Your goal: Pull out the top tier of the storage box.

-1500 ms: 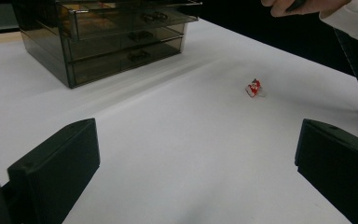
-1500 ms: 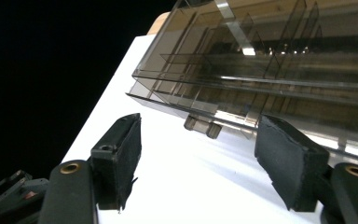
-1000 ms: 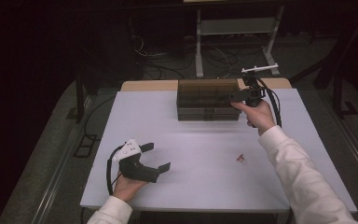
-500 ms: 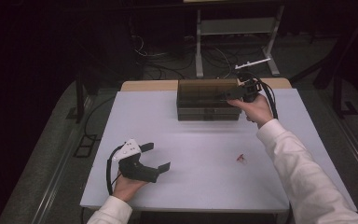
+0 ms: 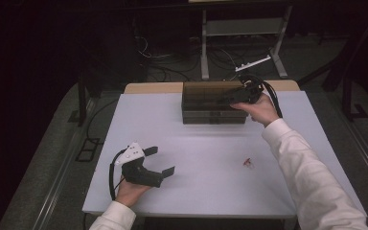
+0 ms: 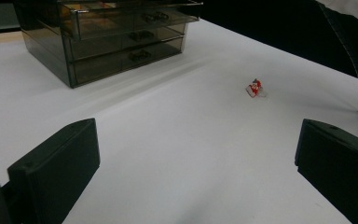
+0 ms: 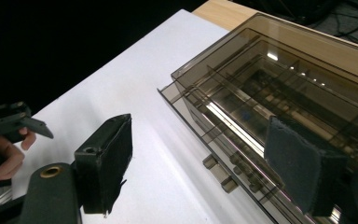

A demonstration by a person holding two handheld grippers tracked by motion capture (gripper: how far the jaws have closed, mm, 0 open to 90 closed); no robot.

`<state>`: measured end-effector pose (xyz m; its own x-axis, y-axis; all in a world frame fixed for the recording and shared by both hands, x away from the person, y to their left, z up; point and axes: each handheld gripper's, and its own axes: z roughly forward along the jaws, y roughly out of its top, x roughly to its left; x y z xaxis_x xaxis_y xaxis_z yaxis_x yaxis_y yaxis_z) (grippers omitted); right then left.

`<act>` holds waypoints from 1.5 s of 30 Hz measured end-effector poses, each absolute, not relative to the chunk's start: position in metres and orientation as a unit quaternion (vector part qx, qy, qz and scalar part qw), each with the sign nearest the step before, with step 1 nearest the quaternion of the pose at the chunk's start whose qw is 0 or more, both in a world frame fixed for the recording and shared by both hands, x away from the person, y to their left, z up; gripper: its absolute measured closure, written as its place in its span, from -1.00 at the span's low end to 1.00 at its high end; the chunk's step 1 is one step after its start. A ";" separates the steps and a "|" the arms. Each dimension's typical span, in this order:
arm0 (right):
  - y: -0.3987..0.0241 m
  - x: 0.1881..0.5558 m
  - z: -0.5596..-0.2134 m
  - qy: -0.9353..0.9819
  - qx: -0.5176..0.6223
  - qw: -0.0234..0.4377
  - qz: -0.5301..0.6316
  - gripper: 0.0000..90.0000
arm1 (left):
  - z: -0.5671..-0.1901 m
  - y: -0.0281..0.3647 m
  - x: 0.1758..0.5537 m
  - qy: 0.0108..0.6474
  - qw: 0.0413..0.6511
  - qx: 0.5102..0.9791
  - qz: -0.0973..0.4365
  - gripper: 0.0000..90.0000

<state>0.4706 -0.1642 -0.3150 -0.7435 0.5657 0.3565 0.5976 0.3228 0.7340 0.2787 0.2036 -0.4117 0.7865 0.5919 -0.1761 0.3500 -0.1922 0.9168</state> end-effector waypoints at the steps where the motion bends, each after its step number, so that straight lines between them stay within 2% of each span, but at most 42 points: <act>1: -0.164 0.471 -0.315 -0.813 -0.358 0.017 -0.459 -0.48 | -0.412 0.204 0.279 0.308 0.556 0.764 0.109 -1.00; 17: -0.162 0.478 -0.322 -0.846 -0.291 0.000 -0.448 -0.38 | -0.412 0.204 0.279 0.308 0.555 0.765 0.109 -1.00; 20: -0.159 0.477 -0.322 -0.857 -0.270 -0.022 -0.439 -0.29 | -0.412 0.204 0.279 0.309 0.556 0.764 0.109 -1.00; 24: -0.156 0.476 -0.322 -0.861 -0.246 -0.030 -0.445 -0.18 | -0.412 0.204 0.279 0.309 0.556 0.764 0.109 -1.00; 45: -0.147 0.488 -0.341 -0.882 -0.233 -0.014 -0.410 0.11 | -0.411 0.205 0.278 0.308 0.557 0.763 0.109 -1.00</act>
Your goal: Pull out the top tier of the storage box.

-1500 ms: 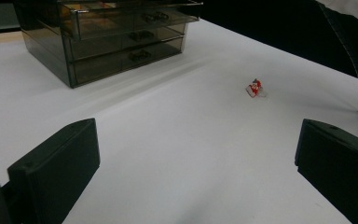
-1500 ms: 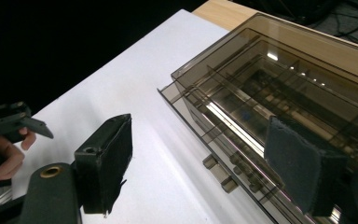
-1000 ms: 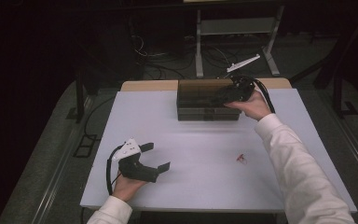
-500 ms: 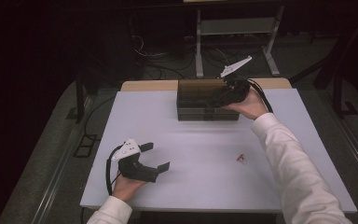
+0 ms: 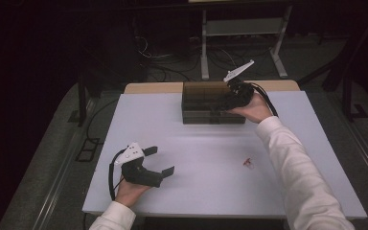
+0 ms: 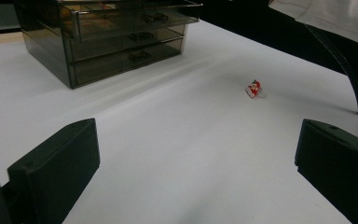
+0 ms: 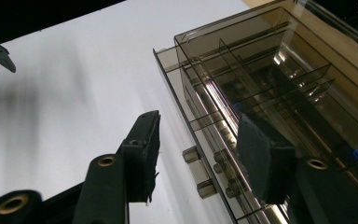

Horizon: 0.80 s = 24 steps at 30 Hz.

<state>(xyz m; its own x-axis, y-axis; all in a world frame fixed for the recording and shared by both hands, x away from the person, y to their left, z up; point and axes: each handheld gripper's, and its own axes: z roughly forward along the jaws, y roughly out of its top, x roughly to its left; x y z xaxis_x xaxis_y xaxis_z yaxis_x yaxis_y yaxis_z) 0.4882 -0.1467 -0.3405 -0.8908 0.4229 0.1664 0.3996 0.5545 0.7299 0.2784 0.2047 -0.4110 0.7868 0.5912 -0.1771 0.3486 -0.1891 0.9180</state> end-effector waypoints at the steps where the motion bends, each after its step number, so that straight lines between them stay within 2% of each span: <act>1: -0.147 0.488 -0.341 0.882 0.232 0.014 0.410 0.12 | -0.411 0.205 0.278 0.308 0.558 0.763 0.109 -1.00; 24: -0.141 0.495 -0.357 0.893 0.220 -0.015 0.393 0.60 | -0.411 0.205 0.278 0.306 0.557 0.764 0.109 -1.00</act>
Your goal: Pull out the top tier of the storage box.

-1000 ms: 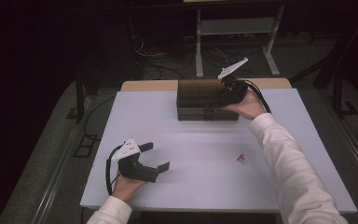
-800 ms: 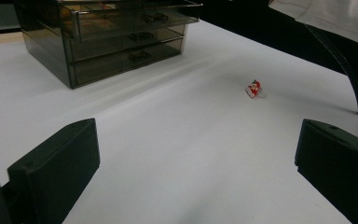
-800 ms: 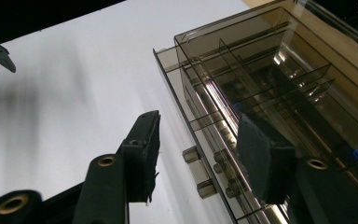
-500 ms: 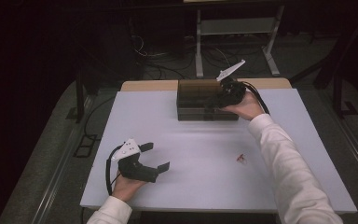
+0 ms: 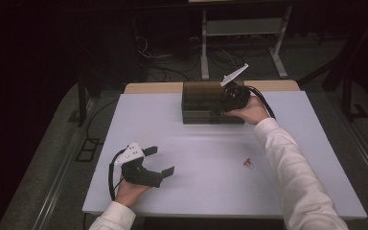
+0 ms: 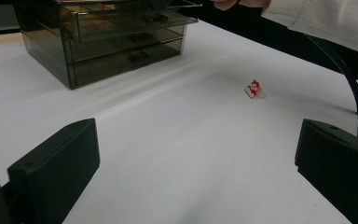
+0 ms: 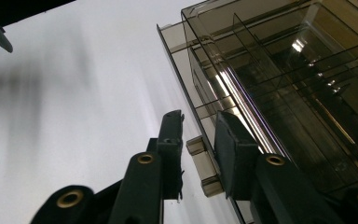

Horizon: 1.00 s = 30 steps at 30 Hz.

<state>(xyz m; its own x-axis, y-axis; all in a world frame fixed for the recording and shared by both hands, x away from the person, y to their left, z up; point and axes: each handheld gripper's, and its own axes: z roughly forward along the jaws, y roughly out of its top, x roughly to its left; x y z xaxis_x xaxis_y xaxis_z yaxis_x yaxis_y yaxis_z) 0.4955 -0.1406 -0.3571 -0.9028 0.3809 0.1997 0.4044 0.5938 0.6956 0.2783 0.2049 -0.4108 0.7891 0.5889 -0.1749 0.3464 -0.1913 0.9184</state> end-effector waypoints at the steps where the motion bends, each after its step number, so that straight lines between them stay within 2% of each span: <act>1: -0.140 0.496 -0.358 -0.893 -0.222 0.016 -0.392 0.62 | -0.411 0.205 0.278 0.306 0.557 0.764 0.109 -1.00; 11: -0.144 0.500 -0.360 -0.894 -0.222 0.016 -0.389 0.81 | -0.411 0.205 0.278 0.307 0.558 0.764 0.108 -1.00; 30: -0.144 0.503 -0.366 -0.892 -0.212 0.029 -0.398 0.84 | -0.411 0.205 0.278 0.307 0.557 0.765 0.108 -1.00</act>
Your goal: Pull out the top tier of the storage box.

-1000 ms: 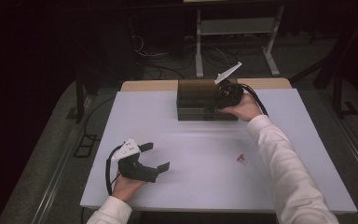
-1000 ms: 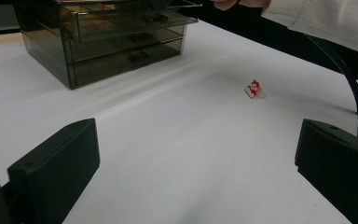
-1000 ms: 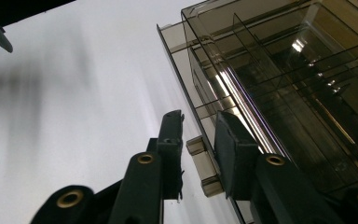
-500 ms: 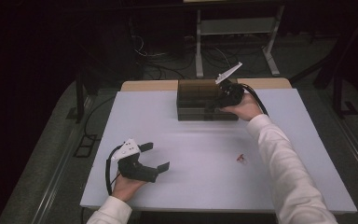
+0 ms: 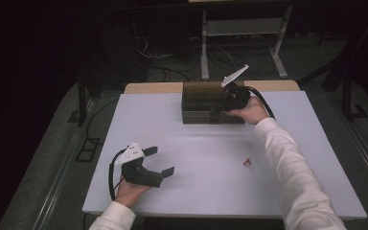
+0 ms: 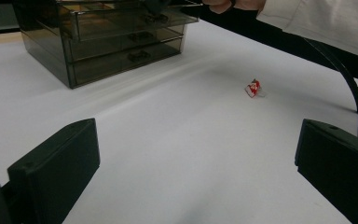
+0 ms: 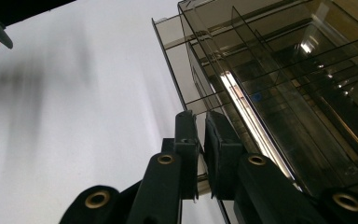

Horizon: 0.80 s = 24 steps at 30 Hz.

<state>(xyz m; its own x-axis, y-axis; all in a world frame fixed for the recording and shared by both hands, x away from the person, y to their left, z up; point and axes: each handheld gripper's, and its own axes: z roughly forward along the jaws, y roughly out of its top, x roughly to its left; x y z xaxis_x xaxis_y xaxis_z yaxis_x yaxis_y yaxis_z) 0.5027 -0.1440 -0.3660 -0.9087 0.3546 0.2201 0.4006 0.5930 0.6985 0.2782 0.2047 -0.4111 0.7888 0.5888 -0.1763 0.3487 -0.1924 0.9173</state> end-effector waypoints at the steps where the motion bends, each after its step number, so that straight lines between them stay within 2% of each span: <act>1: -0.144 0.502 -0.366 -0.893 -0.208 0.031 -0.397 0.84 | -0.411 0.205 0.278 0.307 0.557 0.764 0.108 -1.00; 24: -0.143 0.496 -0.366 -0.899 -0.184 0.043 -0.395 0.87 | -0.411 0.205 0.278 0.307 0.557 0.764 0.108 -1.00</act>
<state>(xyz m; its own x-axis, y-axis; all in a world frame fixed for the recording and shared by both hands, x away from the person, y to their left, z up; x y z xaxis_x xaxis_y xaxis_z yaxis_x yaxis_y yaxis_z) 0.4959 -0.1428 -0.3660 -0.9283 0.2970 0.2235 0.3655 0.6204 0.6939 0.2779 0.2050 -0.4112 0.7881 0.5893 -0.1778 0.3499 -0.1912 0.9171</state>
